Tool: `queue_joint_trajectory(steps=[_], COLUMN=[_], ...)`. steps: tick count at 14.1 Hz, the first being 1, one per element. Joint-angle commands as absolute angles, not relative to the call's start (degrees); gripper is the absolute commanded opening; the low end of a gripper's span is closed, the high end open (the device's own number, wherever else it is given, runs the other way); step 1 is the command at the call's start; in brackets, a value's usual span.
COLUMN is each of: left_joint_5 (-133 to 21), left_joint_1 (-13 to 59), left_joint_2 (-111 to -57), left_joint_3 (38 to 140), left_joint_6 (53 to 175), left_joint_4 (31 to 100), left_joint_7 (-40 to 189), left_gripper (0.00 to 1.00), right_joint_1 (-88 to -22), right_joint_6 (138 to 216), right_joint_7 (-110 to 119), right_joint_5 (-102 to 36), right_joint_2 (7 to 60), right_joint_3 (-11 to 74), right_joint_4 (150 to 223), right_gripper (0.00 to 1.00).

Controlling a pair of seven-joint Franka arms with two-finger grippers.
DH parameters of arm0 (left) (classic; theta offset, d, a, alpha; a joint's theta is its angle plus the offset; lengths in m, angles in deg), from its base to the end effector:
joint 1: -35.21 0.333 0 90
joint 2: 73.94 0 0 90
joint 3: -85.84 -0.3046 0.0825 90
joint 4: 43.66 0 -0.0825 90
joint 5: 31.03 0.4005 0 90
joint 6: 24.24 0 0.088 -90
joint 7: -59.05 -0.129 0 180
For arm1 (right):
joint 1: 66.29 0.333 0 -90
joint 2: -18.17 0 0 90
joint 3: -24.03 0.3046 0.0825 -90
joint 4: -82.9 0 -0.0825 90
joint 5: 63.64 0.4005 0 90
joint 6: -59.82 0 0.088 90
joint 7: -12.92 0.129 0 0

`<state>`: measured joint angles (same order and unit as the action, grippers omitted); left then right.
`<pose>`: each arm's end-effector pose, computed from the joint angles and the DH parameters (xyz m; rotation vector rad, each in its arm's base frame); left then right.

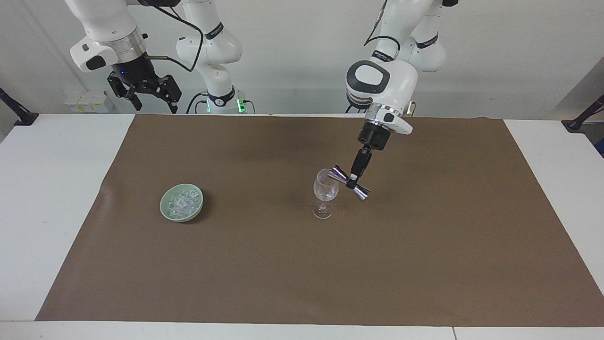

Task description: Pour wine and add ice with both arms

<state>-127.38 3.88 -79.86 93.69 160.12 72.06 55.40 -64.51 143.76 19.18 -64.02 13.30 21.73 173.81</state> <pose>0.5240 -0.3000 0.4137 1.9226 1.0314 0.5535 0.5334 -0.0067 0.6213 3.1305 -0.1860 -0.0573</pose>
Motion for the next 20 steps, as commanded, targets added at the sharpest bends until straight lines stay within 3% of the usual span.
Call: queue_joint_trajectory(steps=[1, 20], left_joint_5=[-127.01, -127.01], left_joint_1=[2.26, 1.46], left_joint_2=[-80.97, -80.97], left_joint_3=[93.04, 93.13], left_joint_6=[162.26, 163.23], left_joint_4=[70.78, 70.86], left_joint_7=[53.08, 40.25], left_gripper=[0.0, 0.0], right_joint_1=[-64.8, -64.8], right_joint_6=[143.66, 143.66], right_joint_7=[18.11, 18.11], right_joint_5=[-63.11, -63.11], right_joint_2=[12.02, 12.02], right_joint_3=[21.66, 21.66], right_joint_4=[175.18, 175.09], right_gripper=[1.0, 1.0])
